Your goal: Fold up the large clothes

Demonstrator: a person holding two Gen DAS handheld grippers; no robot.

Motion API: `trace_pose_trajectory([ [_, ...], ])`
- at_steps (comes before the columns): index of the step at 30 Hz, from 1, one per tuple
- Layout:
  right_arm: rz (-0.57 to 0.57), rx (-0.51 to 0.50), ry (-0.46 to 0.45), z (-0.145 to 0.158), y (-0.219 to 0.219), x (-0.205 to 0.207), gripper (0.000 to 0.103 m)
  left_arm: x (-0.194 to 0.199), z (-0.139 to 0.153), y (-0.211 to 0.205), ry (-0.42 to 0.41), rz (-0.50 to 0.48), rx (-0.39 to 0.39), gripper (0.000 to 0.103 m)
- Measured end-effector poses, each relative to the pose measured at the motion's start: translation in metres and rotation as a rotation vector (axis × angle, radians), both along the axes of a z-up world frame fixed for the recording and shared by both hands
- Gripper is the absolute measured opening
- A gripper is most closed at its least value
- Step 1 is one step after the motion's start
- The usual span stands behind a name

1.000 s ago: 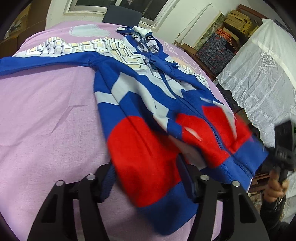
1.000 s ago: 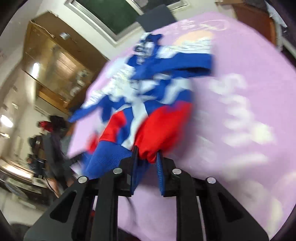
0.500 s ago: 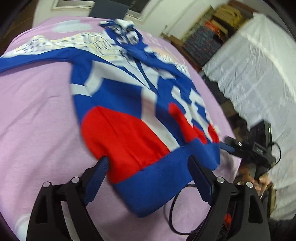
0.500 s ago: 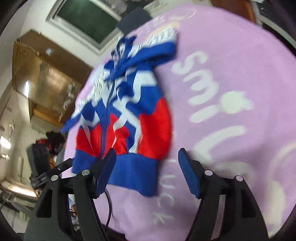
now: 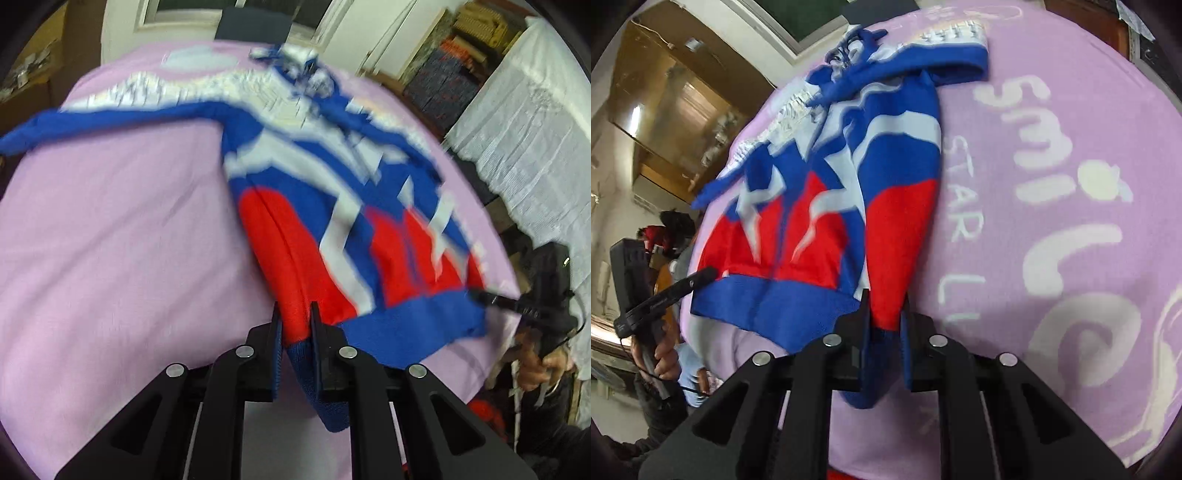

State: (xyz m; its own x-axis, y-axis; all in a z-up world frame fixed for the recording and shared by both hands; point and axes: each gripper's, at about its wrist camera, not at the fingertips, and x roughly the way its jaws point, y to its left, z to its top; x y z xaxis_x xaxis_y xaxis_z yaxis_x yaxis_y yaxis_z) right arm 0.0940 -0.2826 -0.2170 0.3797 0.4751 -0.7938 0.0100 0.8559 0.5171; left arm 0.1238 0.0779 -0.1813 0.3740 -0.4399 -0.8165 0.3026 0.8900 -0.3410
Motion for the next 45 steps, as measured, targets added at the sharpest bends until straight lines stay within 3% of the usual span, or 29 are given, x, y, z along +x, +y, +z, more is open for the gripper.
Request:
trace_pose_trajectory([
  [2,-0.007,-0.010,0.000,0.005,-0.004,0.000,0.025,-0.002,-0.004,0.004,0.001,0.012,0.004,0.020],
  [3,-0.023,-0.018,-0.003,0.008,-0.008,0.000,0.038,-0.002,0.000,0.006,-0.009,0.026,0.015,0.032],
  [4,-0.049,-0.035,-0.020,0.015,-0.016,-0.001,0.042,-0.002,0.006,0.007,-0.035,0.038,0.036,0.048],
  [6,-0.091,-0.064,-0.071,0.029,-0.029,-0.001,0.042,-0.003,0.026,0.008,-0.126,0.067,0.069,0.059],
  [9,-0.116,-0.078,-0.154,0.053,-0.040,0.015,0.042,0.012,0.050,-0.006,-0.185,0.036,0.066,0.059],
  [13,-0.048,-0.049,-0.225,0.067,-0.008,0.067,0.042,0.059,0.060,-0.045,-0.225,-0.014,0.075,0.063],
  [16,-0.025,-0.097,-0.215,0.054,0.022,0.111,0.042,0.100,0.043,-0.064,-0.206,-0.006,0.104,0.063],
  [19,-0.021,-0.127,-0.139,0.024,0.030,0.145,0.042,0.136,0.006,-0.071,-0.125,0.032,0.187,0.063],
  [21,-0.045,-0.106,-0.108,0.003,0.022,0.154,0.040,0.137,0.004,-0.072,-0.174,0.032,0.228,0.071],
  [24,-0.046,-0.090,-0.092,0.007,0.015,0.157,0.044,0.141,0.005,-0.074,-0.167,0.029,0.274,0.072],
  [26,-0.040,-0.092,-0.131,0.018,0.015,0.158,0.045,0.143,0.013,-0.076,-0.199,0.036,0.280,0.072],
  [31,-0.007,-0.261,-0.288,0.052,0.034,0.171,0.056,0.161,0.035,-0.094,-0.315,0.071,0.295,0.076],
  [41,0.052,-0.341,-0.319,0.046,0.065,0.214,0.056,0.189,0.037,-0.110,-0.372,0.072,0.319,0.077],
  [45,0.069,-0.358,-0.313,0.037,0.077,0.231,0.062,0.208,0.025,-0.104,-0.358,0.104,0.323,0.083],
])
